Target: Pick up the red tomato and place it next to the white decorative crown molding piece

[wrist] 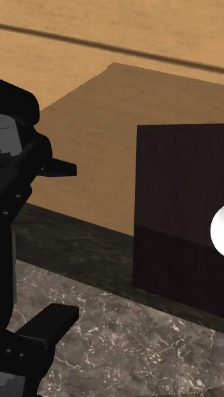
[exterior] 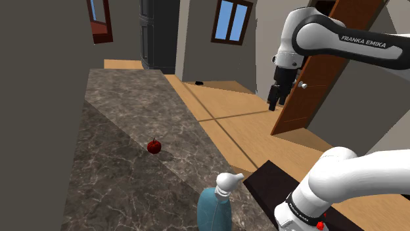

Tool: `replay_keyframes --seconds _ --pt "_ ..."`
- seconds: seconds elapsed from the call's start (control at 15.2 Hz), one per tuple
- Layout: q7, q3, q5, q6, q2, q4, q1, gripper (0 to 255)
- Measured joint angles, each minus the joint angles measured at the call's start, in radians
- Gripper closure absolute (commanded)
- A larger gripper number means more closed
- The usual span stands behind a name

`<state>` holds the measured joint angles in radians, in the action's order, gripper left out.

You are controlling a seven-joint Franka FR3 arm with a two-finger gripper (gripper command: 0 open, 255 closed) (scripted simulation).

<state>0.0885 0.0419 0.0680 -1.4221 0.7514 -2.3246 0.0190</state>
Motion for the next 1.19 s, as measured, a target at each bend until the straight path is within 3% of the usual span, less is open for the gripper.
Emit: replay_keyframes --seconds 0.4,1.19 --pt "-0.074 -0.061 -0.049 -0.089 -0.058 -0.029 -0.025 0" --pt "-0.304 -0.251 -0.142 -0.335 -0.362 0.049 -0.091 0"
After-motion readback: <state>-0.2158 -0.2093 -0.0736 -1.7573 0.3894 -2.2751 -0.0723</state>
